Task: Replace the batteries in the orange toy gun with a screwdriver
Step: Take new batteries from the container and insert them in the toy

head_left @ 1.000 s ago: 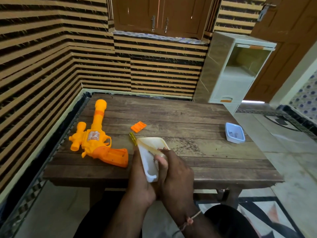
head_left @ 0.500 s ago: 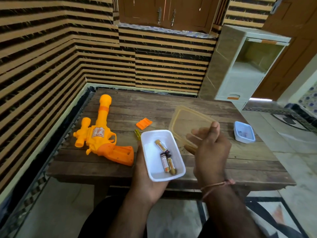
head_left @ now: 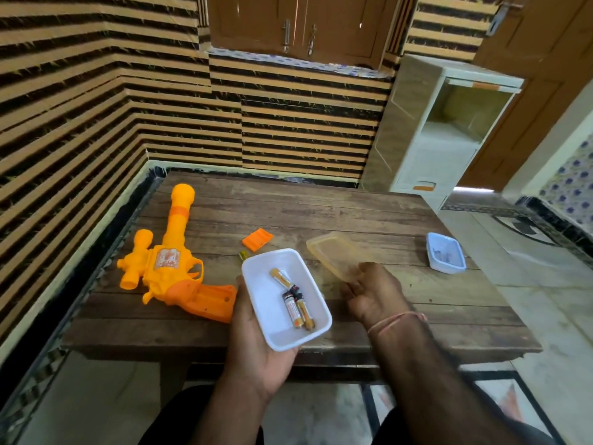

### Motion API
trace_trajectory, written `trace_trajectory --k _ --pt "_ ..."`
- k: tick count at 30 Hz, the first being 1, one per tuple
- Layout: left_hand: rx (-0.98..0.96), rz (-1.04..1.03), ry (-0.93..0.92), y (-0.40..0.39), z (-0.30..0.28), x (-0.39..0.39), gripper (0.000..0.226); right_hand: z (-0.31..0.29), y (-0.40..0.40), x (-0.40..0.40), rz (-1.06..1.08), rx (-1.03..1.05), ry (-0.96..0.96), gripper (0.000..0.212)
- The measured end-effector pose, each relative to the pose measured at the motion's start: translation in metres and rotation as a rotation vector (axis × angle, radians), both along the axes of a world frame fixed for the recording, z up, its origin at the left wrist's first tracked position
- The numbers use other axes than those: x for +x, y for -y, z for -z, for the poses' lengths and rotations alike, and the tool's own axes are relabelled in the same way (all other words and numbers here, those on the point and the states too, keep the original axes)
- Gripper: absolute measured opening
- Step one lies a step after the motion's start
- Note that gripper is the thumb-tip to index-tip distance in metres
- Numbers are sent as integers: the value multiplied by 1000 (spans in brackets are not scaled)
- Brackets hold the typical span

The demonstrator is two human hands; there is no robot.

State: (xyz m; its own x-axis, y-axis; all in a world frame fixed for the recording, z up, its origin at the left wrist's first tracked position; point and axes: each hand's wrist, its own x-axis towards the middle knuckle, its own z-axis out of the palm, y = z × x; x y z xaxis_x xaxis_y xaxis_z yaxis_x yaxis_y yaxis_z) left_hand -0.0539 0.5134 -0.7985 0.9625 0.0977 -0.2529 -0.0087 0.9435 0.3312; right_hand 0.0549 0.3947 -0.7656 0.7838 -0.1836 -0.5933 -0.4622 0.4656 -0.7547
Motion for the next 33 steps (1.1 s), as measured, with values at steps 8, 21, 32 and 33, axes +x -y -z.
trace_trajectory --k 8,21,32,33 --pt "-45 2 -27 -3 7 7 56 12 -21 48 -191 25 -3 23" --pt "127 47 -83 2 5 3 59 -17 -18 -103 -566 -1121 1034 20" --pt "33 86 -127 3 12 -2 55 -28 -31 -98 -1119 -1719 940 29" --pt "37 80 -125 3 13 -1 51 -29 -29 -99 -1142 -1717 935 25"
